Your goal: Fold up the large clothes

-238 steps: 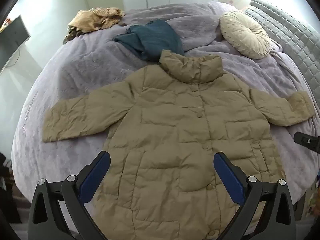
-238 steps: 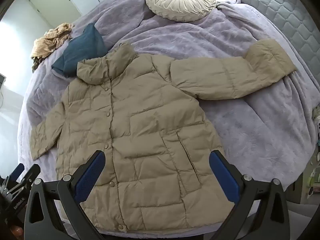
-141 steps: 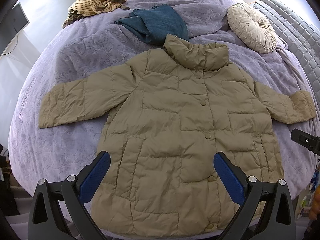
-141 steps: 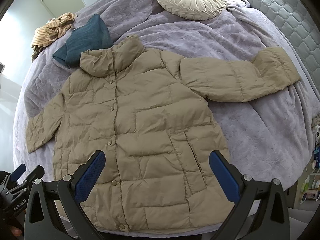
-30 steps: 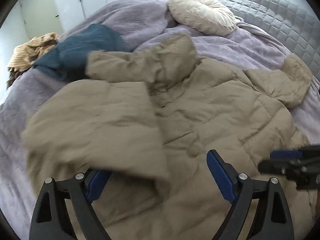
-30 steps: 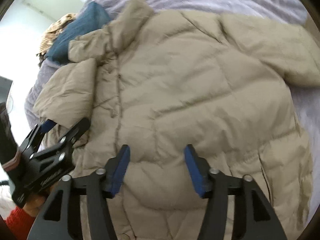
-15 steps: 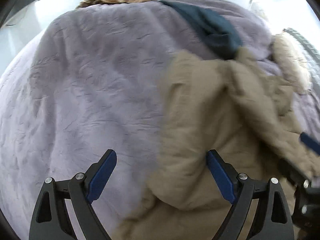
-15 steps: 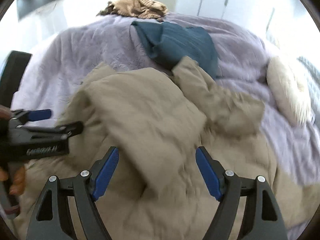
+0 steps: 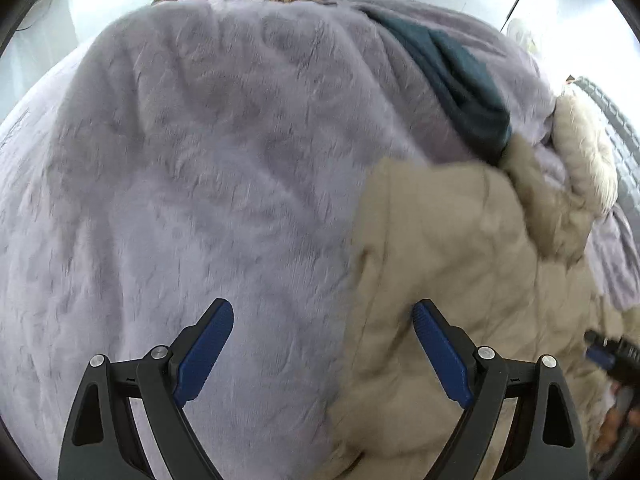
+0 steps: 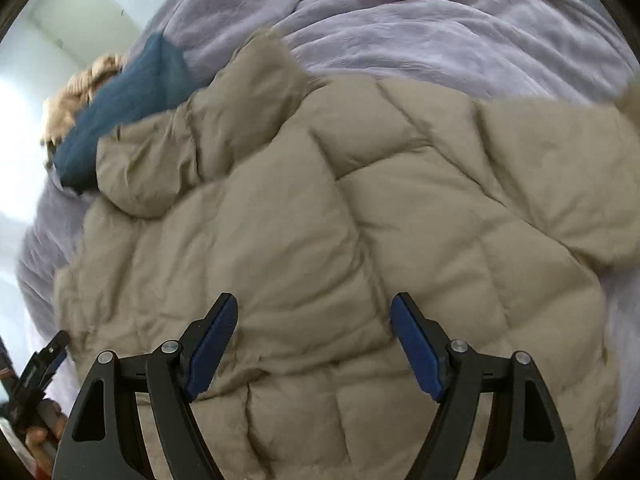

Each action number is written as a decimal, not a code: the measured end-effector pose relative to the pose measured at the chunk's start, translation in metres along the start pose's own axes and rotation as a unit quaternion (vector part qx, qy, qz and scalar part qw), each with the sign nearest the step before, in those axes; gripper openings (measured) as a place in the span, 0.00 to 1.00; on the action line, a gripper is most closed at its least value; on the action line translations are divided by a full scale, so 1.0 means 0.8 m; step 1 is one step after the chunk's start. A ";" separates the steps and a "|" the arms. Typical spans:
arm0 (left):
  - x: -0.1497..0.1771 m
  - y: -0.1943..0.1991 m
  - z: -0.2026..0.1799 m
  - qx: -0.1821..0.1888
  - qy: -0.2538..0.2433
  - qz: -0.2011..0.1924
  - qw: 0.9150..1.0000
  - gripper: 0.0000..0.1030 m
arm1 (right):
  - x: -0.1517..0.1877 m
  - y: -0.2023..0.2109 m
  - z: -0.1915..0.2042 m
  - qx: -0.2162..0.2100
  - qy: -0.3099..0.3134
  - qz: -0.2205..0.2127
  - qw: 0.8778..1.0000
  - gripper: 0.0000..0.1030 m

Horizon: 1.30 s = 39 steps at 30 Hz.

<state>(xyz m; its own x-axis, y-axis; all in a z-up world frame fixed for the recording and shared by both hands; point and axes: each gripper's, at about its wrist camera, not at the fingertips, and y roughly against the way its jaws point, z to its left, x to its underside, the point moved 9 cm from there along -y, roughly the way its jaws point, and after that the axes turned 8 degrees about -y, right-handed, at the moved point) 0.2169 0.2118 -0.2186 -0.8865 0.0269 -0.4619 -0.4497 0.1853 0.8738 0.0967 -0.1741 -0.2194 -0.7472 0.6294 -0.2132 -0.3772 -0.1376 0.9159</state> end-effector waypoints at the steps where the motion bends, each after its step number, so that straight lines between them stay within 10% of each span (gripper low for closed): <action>1: -0.010 0.004 -0.001 -0.005 -0.006 -0.009 1.000 0.90 | -0.001 0.008 -0.002 -0.007 -0.007 -0.007 1.000 0.79; 6: -0.044 -0.008 -0.004 -0.078 -0.048 -0.017 0.996 0.90 | -0.013 0.035 0.008 -0.044 -0.012 -0.036 0.998 0.72; 10: -0.042 -0.055 -0.001 -0.127 -0.073 0.004 0.989 0.90 | -0.011 0.020 0.040 -0.033 0.056 -0.024 0.998 0.32; 16: -0.038 -0.083 0.026 -0.132 -0.038 0.018 0.990 0.94 | 0.006 -0.052 0.017 -0.015 0.029 0.027 0.999 0.23; 28: -0.032 0.002 0.039 -0.090 -0.004 -0.009 0.996 0.96 | 0.021 -0.003 -0.014 -0.047 -0.004 0.045 0.998 0.37; 39: 0.018 0.067 -0.113 0.003 -0.013 -0.006 1.000 0.96 | 0.064 0.047 -0.075 -0.067 -0.055 0.057 0.995 0.55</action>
<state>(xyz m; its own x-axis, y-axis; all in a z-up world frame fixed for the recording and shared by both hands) 0.1700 0.1334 -0.1652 -0.8774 0.0505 -0.4771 -0.4602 0.1927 0.8667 0.0115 -0.1929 -0.2164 -0.7280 0.6823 -0.0661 -0.3689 -0.3087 0.8767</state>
